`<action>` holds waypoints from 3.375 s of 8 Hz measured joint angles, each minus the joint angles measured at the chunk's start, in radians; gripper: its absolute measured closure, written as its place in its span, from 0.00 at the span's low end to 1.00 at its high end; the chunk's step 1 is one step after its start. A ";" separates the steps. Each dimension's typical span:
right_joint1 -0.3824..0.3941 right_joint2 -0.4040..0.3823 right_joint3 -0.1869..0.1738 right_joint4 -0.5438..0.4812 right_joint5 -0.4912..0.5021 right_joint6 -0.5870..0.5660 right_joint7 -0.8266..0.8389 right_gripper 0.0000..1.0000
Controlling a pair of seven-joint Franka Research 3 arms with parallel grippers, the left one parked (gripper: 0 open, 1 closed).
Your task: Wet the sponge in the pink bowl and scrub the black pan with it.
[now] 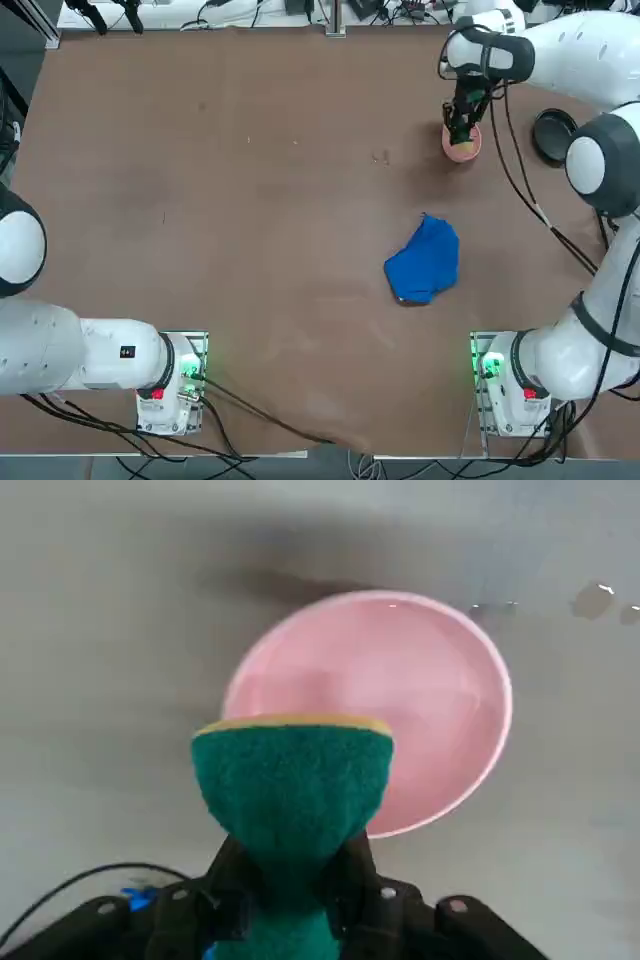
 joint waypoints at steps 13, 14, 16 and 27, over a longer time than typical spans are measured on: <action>-0.078 0.149 0.011 0.105 -0.016 0.000 -0.185 0.62; -0.077 0.154 0.012 0.107 -0.016 0.000 -0.185 0.62; -0.070 0.159 0.014 0.111 -0.016 0.000 -0.185 0.62; -0.027 0.189 0.012 0.111 -0.040 0.006 -0.162 0.63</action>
